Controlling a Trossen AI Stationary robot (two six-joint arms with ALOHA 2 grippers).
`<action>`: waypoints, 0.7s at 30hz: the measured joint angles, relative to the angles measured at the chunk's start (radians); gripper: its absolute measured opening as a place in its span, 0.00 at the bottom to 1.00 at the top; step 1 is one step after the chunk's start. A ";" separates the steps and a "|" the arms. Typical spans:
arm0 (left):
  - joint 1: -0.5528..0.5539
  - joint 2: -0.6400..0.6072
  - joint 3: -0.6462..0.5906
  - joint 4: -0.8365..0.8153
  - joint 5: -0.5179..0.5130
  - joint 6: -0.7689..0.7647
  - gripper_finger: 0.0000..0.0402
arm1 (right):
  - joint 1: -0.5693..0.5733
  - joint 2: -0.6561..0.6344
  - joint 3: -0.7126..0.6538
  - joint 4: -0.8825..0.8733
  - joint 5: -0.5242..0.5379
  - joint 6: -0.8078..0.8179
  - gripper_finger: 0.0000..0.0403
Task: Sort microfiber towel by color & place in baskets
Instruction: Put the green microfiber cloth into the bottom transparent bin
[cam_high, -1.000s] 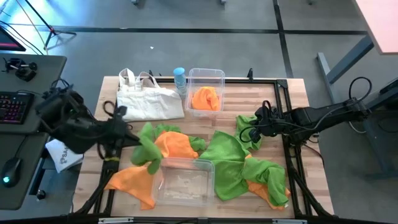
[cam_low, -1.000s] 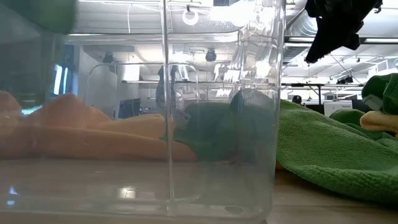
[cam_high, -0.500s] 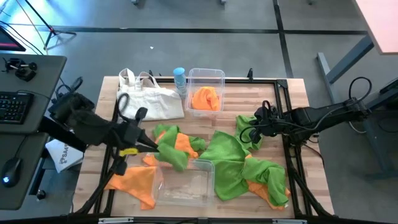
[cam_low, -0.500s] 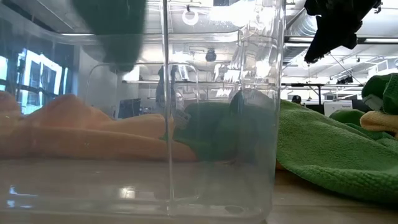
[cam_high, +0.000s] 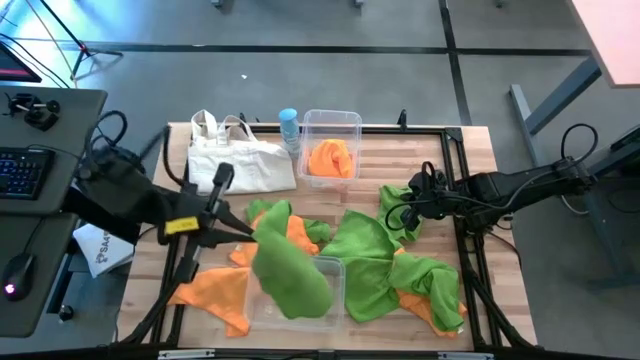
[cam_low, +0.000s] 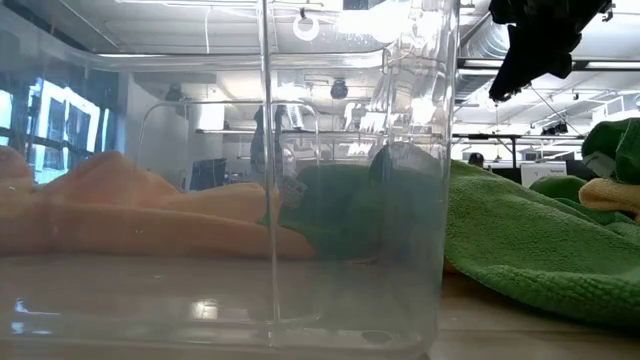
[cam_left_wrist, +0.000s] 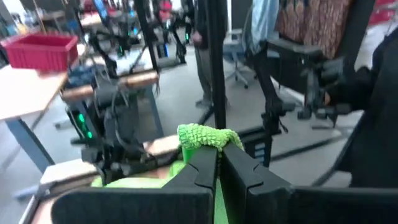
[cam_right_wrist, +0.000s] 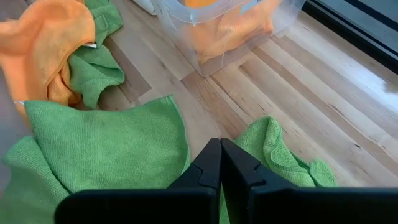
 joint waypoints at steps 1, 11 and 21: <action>0.000 0.004 0.000 -0.014 -0.001 -0.020 0.00 | 0.000 0.000 0.000 0.000 0.000 0.000 0.00; 0.001 0.112 -0.001 -0.217 0.016 -0.178 0.00 | 0.000 0.000 0.000 0.000 0.000 0.000 0.00; 0.047 0.252 -0.001 -0.278 0.199 -0.351 0.00 | 0.000 0.000 0.000 0.000 -0.001 -0.006 0.00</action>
